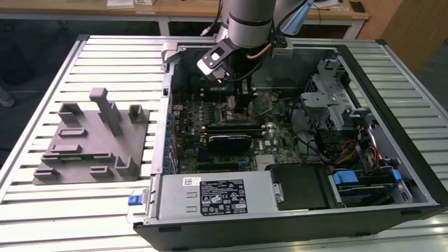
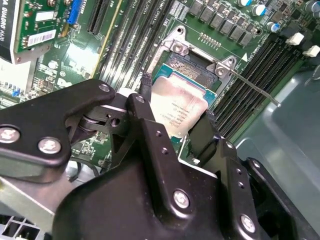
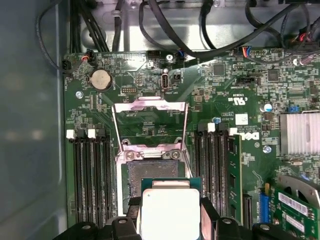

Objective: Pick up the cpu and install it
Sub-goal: 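Place the cpu into insertion slot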

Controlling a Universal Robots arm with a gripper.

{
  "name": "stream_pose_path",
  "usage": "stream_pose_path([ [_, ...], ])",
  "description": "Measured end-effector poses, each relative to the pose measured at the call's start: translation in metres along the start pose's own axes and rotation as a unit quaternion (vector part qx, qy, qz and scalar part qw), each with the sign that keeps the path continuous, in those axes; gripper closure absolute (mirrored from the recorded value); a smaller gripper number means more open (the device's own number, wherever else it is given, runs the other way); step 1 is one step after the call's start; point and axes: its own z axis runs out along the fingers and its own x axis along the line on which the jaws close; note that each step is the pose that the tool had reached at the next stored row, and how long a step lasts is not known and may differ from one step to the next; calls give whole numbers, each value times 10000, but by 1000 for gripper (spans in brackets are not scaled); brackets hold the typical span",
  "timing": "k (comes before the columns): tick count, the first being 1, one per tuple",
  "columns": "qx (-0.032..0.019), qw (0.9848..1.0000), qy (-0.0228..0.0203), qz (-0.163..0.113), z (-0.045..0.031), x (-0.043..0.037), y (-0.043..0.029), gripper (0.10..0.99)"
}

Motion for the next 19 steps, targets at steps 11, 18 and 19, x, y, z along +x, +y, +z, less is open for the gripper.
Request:
stream_pose_path([
  [11, -17, 10000, 58, -14, 42, 0, 0, 545],
  [18, -22, 10000, 60, -28, 70, 0, 0, 545],
  [19, -24, 10000, 60, -32, 77, 1, 0, 545],
])
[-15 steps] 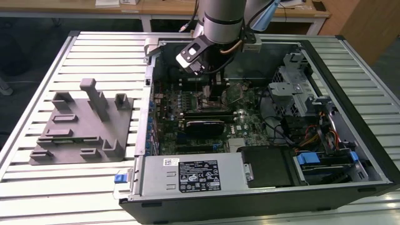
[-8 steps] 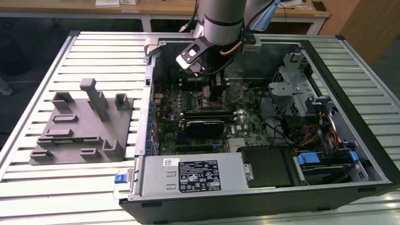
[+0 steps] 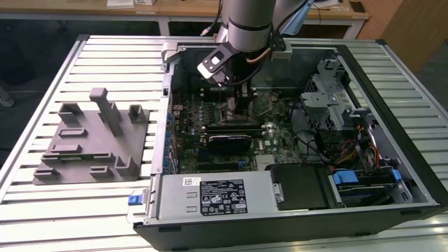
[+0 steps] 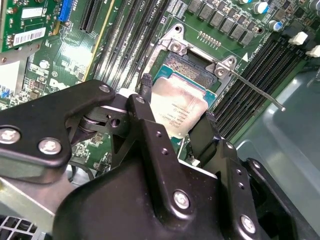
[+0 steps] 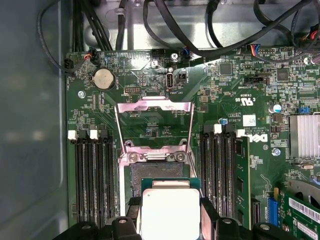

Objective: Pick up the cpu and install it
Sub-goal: 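Place the cpu into insertion slot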

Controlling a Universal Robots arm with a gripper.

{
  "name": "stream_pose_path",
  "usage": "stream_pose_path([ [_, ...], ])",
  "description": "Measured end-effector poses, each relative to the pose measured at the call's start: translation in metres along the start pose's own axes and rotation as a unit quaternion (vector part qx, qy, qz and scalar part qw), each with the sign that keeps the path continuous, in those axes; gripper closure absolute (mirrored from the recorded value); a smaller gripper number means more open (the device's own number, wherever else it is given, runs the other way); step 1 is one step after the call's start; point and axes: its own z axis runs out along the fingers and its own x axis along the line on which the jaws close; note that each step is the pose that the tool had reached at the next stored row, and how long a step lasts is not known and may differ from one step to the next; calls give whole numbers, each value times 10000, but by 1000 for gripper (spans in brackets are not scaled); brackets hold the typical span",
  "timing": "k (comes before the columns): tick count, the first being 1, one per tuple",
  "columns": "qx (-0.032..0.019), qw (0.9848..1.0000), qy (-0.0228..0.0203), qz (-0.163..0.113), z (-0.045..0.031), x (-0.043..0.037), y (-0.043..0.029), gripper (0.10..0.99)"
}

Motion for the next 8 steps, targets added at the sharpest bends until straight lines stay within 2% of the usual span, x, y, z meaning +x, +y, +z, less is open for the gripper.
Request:
stream_pose_path([
  [8, -11, 9999, 11, -113, 63, 2, 0, 545],
])
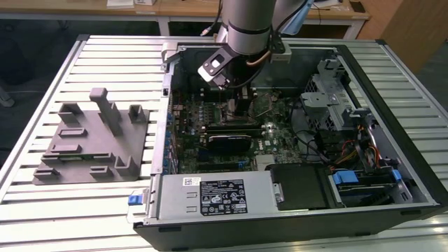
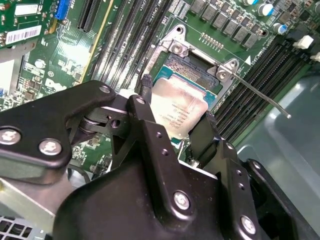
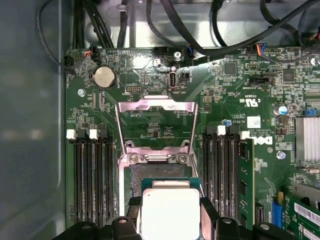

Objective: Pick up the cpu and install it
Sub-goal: 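Place the cpu into insertion slot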

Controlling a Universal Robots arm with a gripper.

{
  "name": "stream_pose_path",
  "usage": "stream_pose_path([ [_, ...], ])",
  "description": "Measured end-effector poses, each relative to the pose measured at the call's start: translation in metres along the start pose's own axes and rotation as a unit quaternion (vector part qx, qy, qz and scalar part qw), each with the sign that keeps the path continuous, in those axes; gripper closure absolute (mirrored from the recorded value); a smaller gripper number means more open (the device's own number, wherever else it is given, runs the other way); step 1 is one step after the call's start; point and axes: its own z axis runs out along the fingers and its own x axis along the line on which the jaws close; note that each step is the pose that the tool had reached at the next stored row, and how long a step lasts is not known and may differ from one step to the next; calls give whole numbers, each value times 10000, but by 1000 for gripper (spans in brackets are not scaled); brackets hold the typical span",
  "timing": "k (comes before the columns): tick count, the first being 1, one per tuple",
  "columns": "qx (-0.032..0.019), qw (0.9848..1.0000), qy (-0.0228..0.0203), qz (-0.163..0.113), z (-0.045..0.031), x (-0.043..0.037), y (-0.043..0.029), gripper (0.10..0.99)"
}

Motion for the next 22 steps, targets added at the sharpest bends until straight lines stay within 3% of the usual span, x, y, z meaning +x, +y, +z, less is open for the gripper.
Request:
stream_pose_path([
  [6, 1, 9999, 0, -121, 61, 0, 18, 545],
  [22, 1, 9999, -9, -125, 150, 9, 19, 545],
])
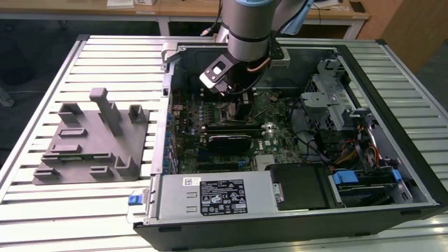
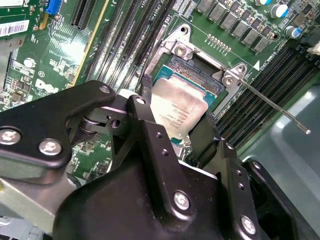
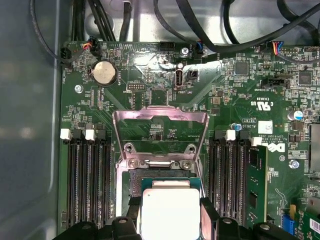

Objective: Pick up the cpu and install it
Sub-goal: 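Place the cpu into insertion slot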

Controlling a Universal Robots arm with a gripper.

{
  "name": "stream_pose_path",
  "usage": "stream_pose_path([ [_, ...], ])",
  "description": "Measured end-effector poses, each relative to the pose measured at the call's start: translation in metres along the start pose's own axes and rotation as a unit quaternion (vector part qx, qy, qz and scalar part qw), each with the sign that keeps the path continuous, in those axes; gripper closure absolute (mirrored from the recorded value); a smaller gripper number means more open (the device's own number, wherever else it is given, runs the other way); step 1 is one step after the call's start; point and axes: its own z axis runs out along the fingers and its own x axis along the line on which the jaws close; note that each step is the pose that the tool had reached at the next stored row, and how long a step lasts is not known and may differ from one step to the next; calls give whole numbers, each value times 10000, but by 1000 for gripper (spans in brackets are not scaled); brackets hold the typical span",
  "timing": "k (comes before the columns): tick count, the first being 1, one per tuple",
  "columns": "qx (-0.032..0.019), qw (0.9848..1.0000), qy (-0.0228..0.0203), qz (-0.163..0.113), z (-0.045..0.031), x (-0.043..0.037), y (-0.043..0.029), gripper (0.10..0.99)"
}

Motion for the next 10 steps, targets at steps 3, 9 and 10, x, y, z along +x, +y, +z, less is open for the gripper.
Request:
stream_pose_path([
  [3, -1, 10000, 2, 0, 6, 1, 0, 545],
  [9, 0, 9999, -100, 0, 54, 17, -1, 545],
  [10, 0, 9999, -124, 0, 60, 21, -1, 545],
])
